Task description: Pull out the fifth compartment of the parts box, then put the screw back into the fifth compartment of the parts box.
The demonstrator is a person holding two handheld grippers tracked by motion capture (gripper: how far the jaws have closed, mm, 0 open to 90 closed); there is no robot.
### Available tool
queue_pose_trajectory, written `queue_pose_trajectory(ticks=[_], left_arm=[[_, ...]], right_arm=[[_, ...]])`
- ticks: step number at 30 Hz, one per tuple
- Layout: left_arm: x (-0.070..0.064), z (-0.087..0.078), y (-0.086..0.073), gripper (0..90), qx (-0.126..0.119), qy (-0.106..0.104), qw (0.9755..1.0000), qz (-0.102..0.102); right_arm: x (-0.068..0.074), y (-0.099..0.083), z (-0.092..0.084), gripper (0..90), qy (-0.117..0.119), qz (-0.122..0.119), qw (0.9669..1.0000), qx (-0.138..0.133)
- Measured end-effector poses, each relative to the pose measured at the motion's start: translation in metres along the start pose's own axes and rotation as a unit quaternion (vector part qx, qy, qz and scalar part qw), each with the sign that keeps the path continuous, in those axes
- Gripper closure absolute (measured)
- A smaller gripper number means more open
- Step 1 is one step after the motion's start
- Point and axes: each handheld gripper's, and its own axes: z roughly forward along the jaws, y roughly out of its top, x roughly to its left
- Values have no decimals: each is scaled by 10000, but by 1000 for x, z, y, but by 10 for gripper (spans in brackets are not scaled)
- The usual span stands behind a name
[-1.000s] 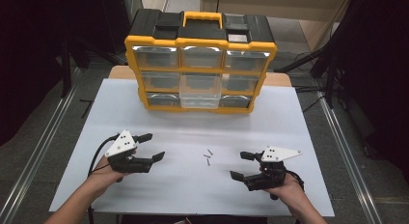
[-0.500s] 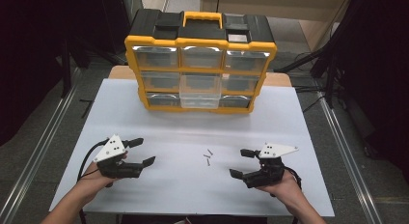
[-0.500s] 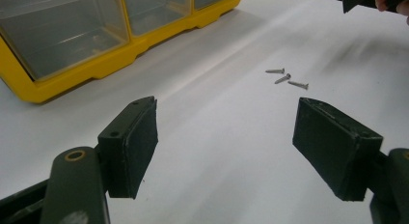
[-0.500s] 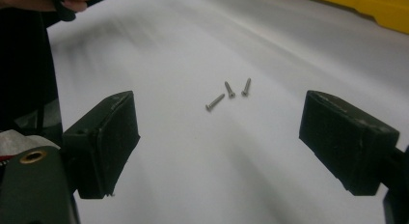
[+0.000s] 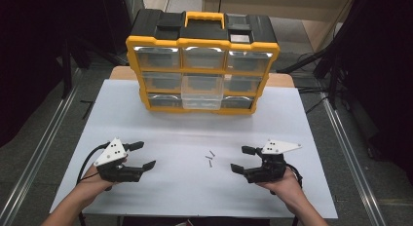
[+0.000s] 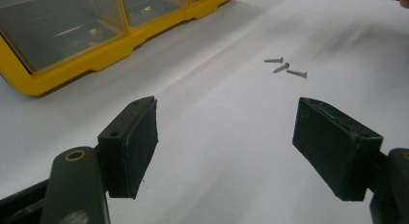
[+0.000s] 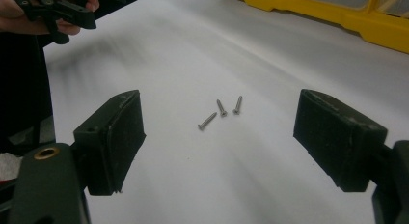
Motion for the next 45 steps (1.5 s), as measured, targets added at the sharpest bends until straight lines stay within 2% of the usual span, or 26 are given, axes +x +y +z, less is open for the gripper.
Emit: queue_pose_trajectory(ticks=[5, 11, 14, 15, 21, 27, 36, 45], left_arm=[[0, 1, -1, 241, 48, -10, 10000, -6], [1, 0, -1, 241, 37, 5, 10000, -2], [2, 0, -1, 241, 57, 3, 10000, -9], [2, 0, -1, 241, 65, -11, 10000, -1], [1, 0, -1, 240, 42, -64, 10000, -21], [1, 1, -1, 240, 53, -68, 10000, -10], [0, 2, -2, 241, 99, -118, 9999, 7], [0, 3, -2, 241, 93, -103, 9999, -19]], right_arm=[[-1, 5, 4, 216, -55, -7, 10000, -68], [1, 7, 15, 225, -15, 25, 10000, 89], [1, 9, 19, 233, -13, -40, 10000, 61], [1, 10, 20, 233, -65, -20, 10000, 51], [-1, 12, 25, 239, -36, 6, 10000, 49], [-5, 15, 30, 240, -127, 67, 9999, -45], [-4, 16, 37, 251, -206, 48, 9998, 3], [-5, 18, 47, 268, -385, 47, 9992, 40]])
